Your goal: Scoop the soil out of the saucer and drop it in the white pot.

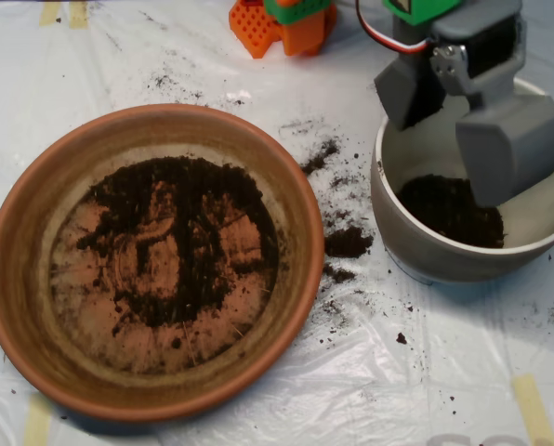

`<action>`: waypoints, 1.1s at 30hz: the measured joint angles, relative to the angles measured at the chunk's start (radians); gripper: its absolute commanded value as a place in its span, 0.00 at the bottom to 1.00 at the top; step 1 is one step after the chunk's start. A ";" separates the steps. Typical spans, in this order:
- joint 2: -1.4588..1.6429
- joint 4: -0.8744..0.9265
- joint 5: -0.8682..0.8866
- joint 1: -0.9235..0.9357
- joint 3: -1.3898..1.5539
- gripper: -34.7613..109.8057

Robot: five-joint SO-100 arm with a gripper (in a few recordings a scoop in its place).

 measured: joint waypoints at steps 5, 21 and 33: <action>-0.029 0.075 0.051 0.137 -0.250 0.51; 0.106 -0.184 -0.106 0.515 0.348 0.52; 0.140 -0.489 -0.272 0.709 0.853 0.57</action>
